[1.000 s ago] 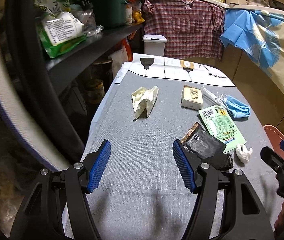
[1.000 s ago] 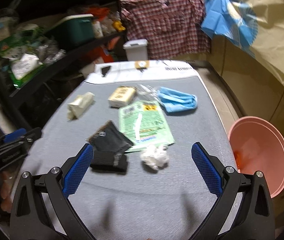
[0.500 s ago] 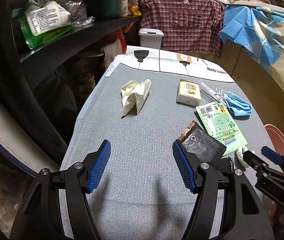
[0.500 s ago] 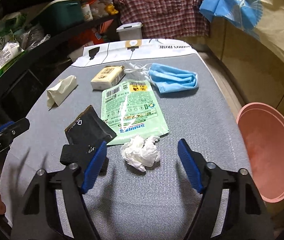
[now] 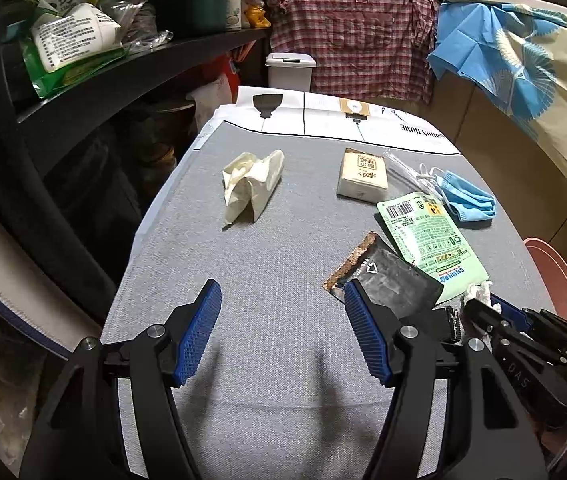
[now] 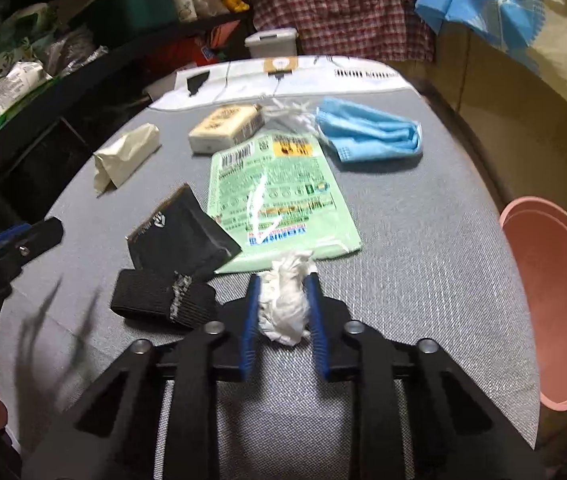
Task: Collect trash
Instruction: 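Grasp the crumpled white tissue with the right tool while the left tool grasps the black strap, then carry the tissue and black strap with both tools over the pink bucket, then open both tools to drop the tissue and strap into the bucket, then move both open tools back over the table toward the mask and glove, then grasp the blue face mask with the right tool while the left tool grasps the cream glove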
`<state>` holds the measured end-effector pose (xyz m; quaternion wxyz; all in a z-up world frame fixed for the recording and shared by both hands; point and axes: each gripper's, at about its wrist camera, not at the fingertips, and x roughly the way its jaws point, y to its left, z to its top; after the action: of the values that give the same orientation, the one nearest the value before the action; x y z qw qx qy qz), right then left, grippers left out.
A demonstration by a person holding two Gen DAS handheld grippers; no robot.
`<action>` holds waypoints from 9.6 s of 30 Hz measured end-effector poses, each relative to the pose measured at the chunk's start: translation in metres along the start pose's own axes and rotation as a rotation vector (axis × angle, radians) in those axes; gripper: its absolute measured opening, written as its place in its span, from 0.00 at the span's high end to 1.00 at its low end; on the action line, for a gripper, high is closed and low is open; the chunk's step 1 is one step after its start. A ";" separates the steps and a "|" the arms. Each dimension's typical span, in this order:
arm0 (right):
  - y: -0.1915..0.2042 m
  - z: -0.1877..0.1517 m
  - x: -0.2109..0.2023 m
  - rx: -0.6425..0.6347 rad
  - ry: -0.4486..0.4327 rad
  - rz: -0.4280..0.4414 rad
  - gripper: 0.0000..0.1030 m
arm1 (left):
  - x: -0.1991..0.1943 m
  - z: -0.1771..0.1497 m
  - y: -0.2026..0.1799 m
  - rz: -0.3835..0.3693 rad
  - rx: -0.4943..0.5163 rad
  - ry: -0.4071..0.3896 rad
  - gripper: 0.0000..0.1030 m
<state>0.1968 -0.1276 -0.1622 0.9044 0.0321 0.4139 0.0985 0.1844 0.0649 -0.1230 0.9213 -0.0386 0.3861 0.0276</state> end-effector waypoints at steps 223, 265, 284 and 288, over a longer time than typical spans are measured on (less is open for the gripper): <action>0.062 0.033 -0.168 -0.015 -0.246 0.075 0.13 | -0.128 0.020 0.031 -0.071 -0.077 -0.157 0.43; -0.060 0.112 0.039 0.096 -0.096 -0.154 0.13 | 0.097 0.091 0.029 0.014 -0.064 -0.031 0.43; -0.085 0.117 0.076 0.161 -0.034 -0.131 0.13 | 0.132 0.092 0.018 -0.026 -0.050 0.028 0.43; -0.081 0.113 0.081 0.135 -0.034 -0.125 0.18 | 0.136 0.089 0.022 -0.030 -0.064 0.036 0.43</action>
<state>0.3461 -0.1871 -0.1596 0.9114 0.0686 0.4056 0.0131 0.3414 0.0977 -0.1592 0.9127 -0.0741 0.4010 0.0254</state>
